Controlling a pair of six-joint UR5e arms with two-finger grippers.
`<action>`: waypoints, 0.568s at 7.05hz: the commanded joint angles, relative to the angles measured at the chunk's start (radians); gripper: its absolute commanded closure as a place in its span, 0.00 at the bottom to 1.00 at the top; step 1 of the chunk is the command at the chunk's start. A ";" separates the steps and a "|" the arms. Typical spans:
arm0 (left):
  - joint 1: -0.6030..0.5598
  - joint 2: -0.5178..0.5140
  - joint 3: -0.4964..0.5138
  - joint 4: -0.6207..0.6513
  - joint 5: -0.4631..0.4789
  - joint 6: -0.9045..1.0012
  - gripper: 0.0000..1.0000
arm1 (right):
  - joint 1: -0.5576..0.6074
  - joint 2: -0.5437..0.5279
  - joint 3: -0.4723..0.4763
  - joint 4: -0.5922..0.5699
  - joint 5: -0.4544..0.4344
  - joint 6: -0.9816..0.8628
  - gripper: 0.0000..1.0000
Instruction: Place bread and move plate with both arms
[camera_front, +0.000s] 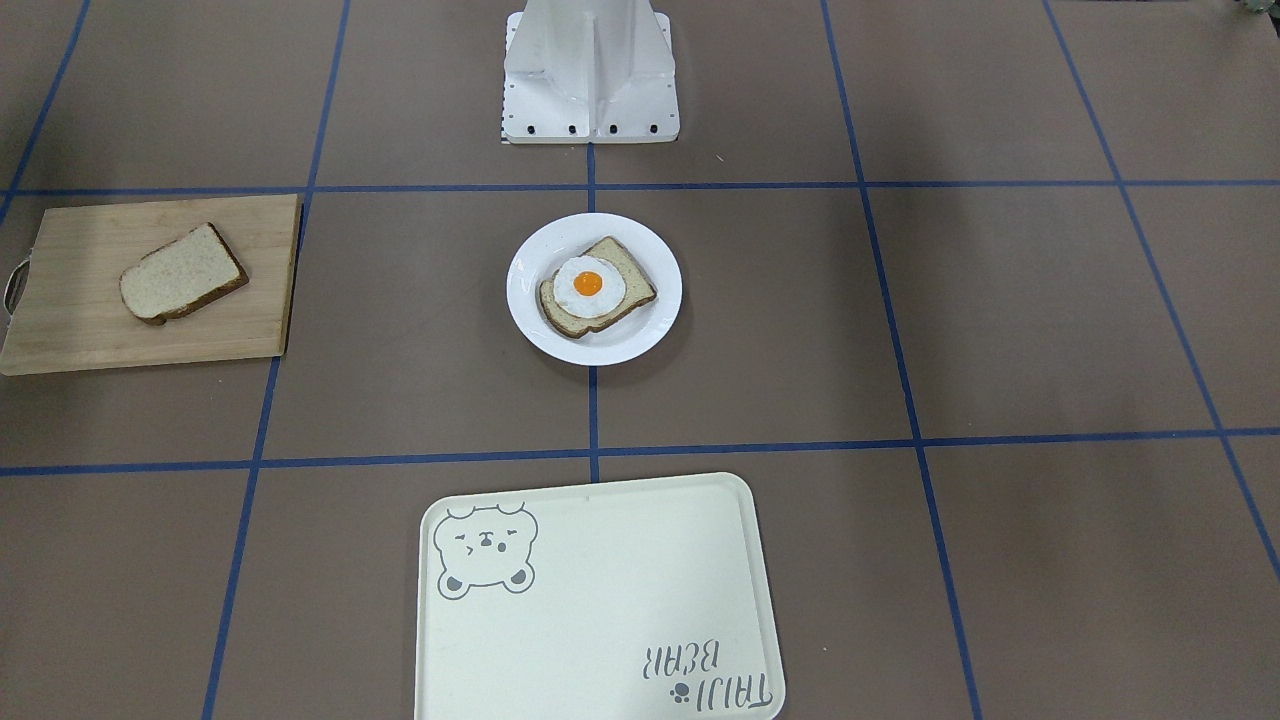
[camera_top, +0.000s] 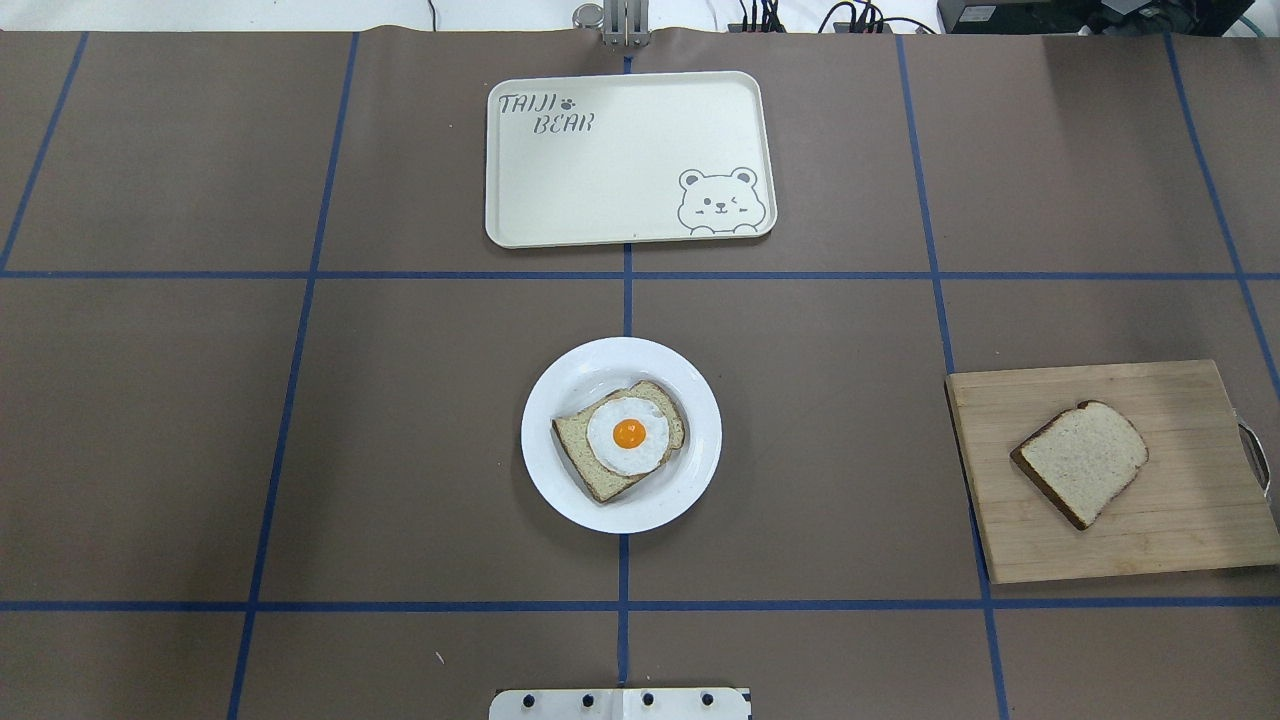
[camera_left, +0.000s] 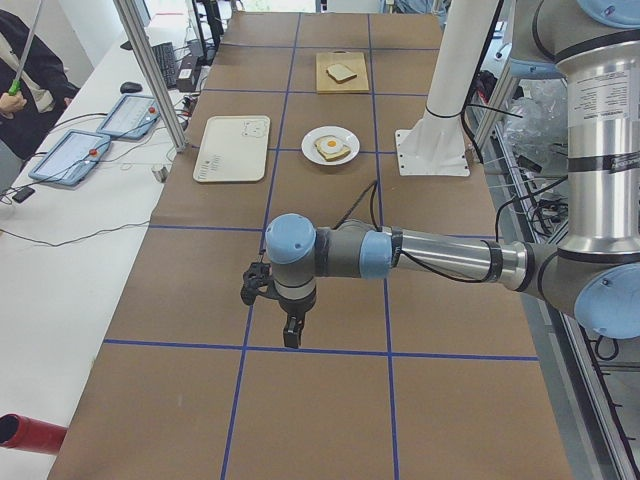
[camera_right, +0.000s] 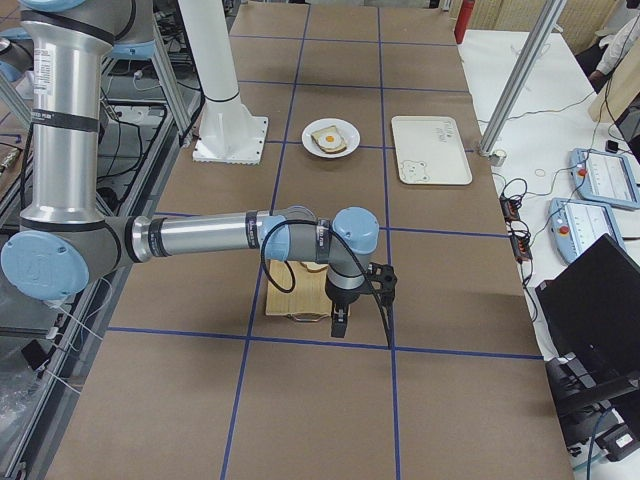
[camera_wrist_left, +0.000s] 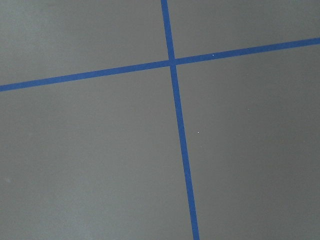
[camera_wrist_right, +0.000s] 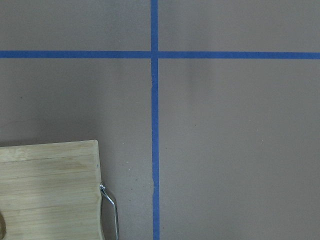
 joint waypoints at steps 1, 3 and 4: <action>-0.002 0.004 -0.017 0.000 0.000 -0.002 0.02 | 0.000 0.002 0.002 0.000 0.000 0.002 0.00; -0.005 -0.002 -0.081 0.000 0.002 -0.003 0.02 | 0.000 0.012 0.017 0.003 0.012 0.005 0.00; -0.005 -0.036 -0.092 -0.007 0.000 -0.009 0.02 | 0.000 0.012 0.025 0.073 0.061 0.003 0.00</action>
